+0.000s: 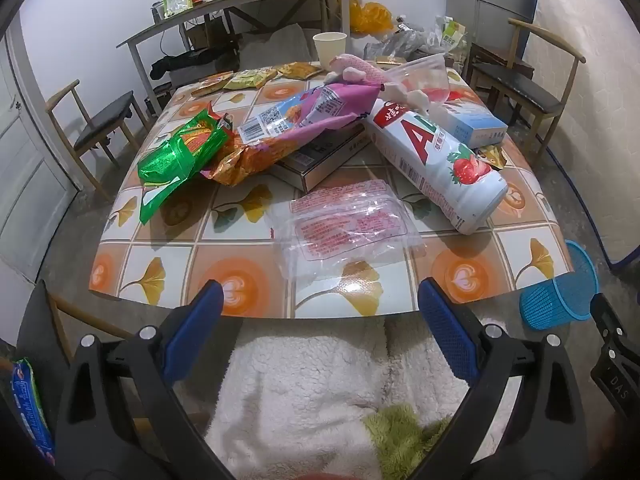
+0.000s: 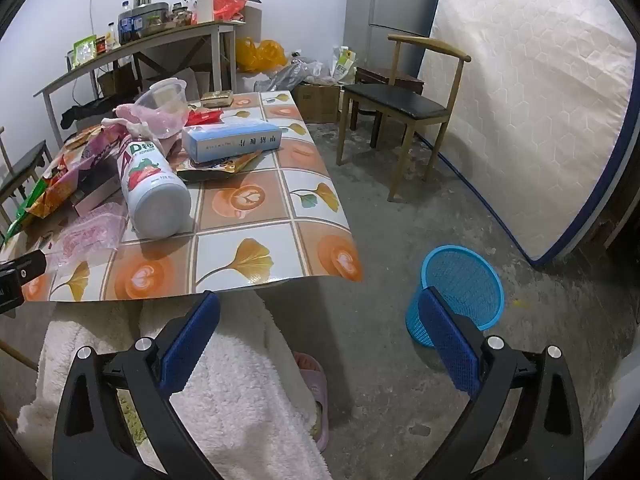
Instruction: Collect trash
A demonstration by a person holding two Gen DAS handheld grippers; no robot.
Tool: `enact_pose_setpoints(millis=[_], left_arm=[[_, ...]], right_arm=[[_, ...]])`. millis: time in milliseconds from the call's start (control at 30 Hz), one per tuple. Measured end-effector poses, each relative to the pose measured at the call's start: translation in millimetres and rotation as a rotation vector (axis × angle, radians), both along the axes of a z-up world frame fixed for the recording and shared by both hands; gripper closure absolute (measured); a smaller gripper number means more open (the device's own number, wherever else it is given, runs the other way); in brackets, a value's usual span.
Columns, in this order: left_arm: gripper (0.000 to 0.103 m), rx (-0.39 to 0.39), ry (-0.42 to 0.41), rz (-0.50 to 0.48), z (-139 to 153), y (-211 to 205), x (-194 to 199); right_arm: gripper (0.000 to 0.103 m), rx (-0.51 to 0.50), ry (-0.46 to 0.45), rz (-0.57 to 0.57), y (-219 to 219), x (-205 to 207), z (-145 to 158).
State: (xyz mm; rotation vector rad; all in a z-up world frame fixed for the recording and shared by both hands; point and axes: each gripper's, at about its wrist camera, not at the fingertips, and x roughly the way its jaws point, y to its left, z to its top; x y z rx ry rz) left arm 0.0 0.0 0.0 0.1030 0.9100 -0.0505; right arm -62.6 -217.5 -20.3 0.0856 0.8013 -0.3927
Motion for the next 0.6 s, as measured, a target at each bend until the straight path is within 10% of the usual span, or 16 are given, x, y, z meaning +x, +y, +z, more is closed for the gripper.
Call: enact_pose_setpoints(millis=[600], left_arm=[[0.009,0.004,0.003,-0.001,0.9,-0.6,-1.5]], right_arm=[[0.006,0.004,0.006,0.0,0.6,1.0,-0.7]])
